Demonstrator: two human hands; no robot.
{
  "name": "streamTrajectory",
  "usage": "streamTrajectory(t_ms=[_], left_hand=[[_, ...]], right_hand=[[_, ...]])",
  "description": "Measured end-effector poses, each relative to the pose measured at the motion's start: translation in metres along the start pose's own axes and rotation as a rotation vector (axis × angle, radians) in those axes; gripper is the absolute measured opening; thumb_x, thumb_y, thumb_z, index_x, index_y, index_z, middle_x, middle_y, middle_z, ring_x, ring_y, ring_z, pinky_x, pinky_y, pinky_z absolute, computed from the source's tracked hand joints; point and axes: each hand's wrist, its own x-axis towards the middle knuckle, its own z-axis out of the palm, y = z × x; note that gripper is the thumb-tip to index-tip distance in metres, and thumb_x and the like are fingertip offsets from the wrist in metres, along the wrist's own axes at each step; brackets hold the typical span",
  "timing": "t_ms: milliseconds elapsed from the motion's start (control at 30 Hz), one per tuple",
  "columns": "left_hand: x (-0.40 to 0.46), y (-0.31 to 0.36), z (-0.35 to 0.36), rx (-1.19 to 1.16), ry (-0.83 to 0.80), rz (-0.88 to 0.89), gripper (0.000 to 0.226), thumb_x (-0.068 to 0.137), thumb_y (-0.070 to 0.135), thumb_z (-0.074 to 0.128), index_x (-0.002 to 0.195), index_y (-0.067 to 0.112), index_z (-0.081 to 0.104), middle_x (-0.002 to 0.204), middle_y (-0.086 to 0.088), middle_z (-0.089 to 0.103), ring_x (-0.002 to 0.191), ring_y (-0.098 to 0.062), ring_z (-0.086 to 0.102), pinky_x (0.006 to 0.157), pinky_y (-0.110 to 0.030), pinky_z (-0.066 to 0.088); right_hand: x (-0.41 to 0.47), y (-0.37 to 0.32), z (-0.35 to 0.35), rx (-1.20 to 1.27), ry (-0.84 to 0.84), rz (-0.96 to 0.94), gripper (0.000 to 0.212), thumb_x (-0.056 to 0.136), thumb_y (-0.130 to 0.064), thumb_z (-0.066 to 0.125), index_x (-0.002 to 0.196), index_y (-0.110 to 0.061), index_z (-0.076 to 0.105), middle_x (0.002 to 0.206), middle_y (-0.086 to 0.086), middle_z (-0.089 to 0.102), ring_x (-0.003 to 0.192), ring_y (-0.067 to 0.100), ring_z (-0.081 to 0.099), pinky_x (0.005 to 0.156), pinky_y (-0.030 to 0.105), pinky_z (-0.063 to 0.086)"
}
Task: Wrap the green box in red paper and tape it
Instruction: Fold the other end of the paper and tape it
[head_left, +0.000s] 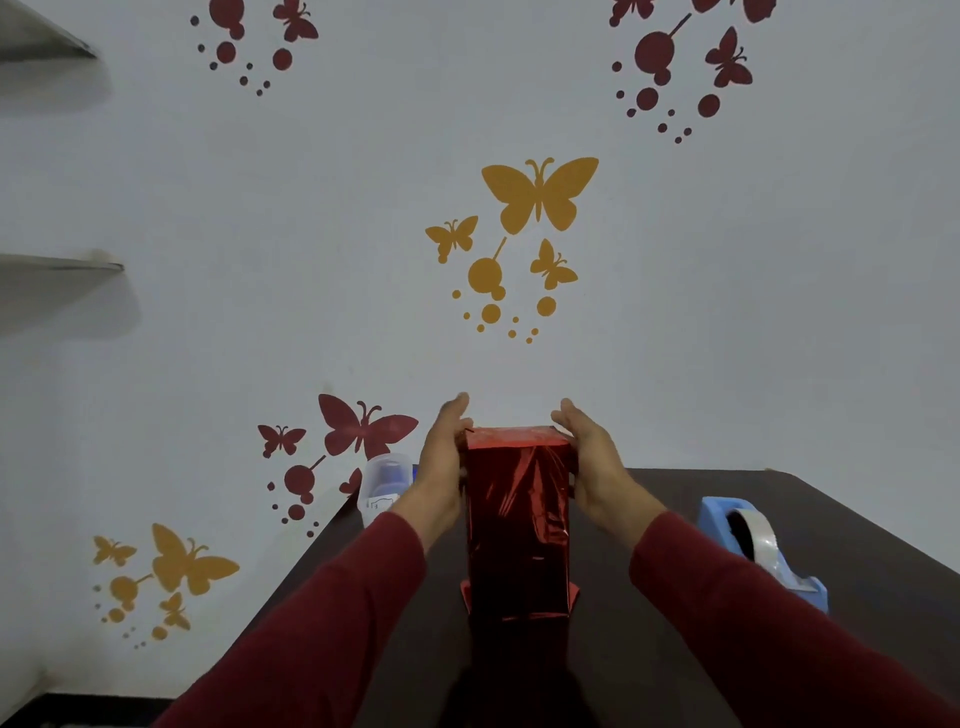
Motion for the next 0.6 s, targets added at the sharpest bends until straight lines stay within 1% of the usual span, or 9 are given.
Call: streamTrajectory(t_ms=[67,133,167,233,333,400,500,533,600], left_hand=[[-0.011,-0.018,-0.019,0.104,-0.109,0.07,0.07,0.068,0.058,0.079,0.122,0.018,0.064,0.105,0.0,0.073,0.101,-0.022,0.062,0.094,-0.038,0.047],[-0.015,-0.045,-0.04,0.247,-0.199,0.05,0.099,0.053,0.034,0.081,0.146,0.03,0.046,0.118,0.003,0.071,0.108,-0.018,0.062,0.107,-0.047,0.043],[-0.019,-0.056,-0.047,0.308,-0.237,0.04,0.103,0.057,0.023,0.074,0.152,0.032,0.037,0.118,0.003,0.07,0.104,-0.015,0.064,0.102,-0.044,0.047],[-0.027,-0.071,-0.054,0.425,-0.284,0.012,0.101,0.066,0.015,0.068,0.157,0.035,0.029,0.123,0.002,0.07,0.105,-0.015,0.068,0.091,-0.034,0.05],[-0.022,-0.065,-0.057,0.454,-0.255,0.045,0.094,0.069,0.018,0.072,0.153,0.041,0.035,0.12,-0.003,0.073,0.112,-0.024,0.069,0.094,-0.039,0.055],[-0.015,-0.052,-0.054,0.419,-0.223,0.082,0.085,0.077,0.029,0.078,0.15,0.049,0.038,0.116,-0.002,0.074,0.113,-0.025,0.069,0.098,-0.044,0.057],[-0.013,-0.03,-0.048,0.484,-0.173,0.092,0.052,0.098,0.049,0.062,0.145,0.055,0.04,0.125,0.011,0.068,0.112,-0.01,0.066,0.076,-0.024,0.061],[-0.012,-0.025,-0.047,0.475,-0.173,0.033,0.046,0.1,0.056,0.055,0.144,0.053,0.044,0.126,0.011,0.067,0.111,-0.012,0.067,0.073,-0.029,0.063],[-0.011,-0.021,-0.044,0.426,-0.181,-0.125,0.048,0.096,0.068,0.049,0.122,0.033,0.068,0.104,0.002,0.075,0.09,-0.019,0.073,0.071,-0.036,0.063]], right_hand=[[-0.003,0.029,-0.014,-0.052,-0.061,-0.077,0.076,0.087,-0.072,0.062,0.147,-0.028,0.048,0.128,0.0,0.069,0.116,0.018,0.066,0.101,0.043,0.05],[-0.008,0.06,-0.026,-0.065,-0.113,-0.097,0.082,0.079,-0.061,0.073,0.151,-0.043,0.038,0.139,-0.006,0.064,0.126,0.019,0.063,0.106,0.047,0.047],[-0.009,0.075,-0.031,-0.071,-0.136,-0.102,0.077,0.079,-0.05,0.074,0.148,-0.045,0.04,0.136,-0.006,0.067,0.123,0.019,0.066,0.101,0.044,0.05],[-0.015,0.092,-0.033,-0.086,-0.161,-0.122,0.068,0.078,-0.035,0.071,0.142,-0.044,0.049,0.131,-0.003,0.07,0.119,0.021,0.069,0.094,0.04,0.053],[-0.018,0.082,-0.029,-0.142,-0.167,-0.146,0.066,0.077,-0.035,0.064,0.141,-0.039,0.054,0.126,-0.004,0.073,0.116,0.02,0.07,0.09,0.037,0.054],[-0.012,0.069,-0.032,-0.164,-0.165,-0.149,0.072,0.081,-0.044,0.064,0.151,-0.036,0.045,0.128,-0.005,0.072,0.115,0.017,0.07,0.094,0.036,0.054],[-0.004,0.051,-0.039,-0.236,-0.148,-0.1,0.064,0.093,-0.062,0.06,0.151,-0.043,0.041,0.143,-0.006,0.061,0.126,0.013,0.061,0.111,0.043,0.047],[0.0,0.047,-0.041,-0.211,-0.152,-0.051,0.048,0.099,-0.059,0.055,0.142,-0.038,0.051,0.138,-0.005,0.063,0.12,0.011,0.063,0.105,0.038,0.05],[0.002,0.041,-0.037,-0.12,-0.106,0.152,0.035,0.104,-0.05,0.048,0.109,-0.02,0.065,0.1,0.0,0.071,0.082,0.014,0.07,0.068,0.029,0.058]])
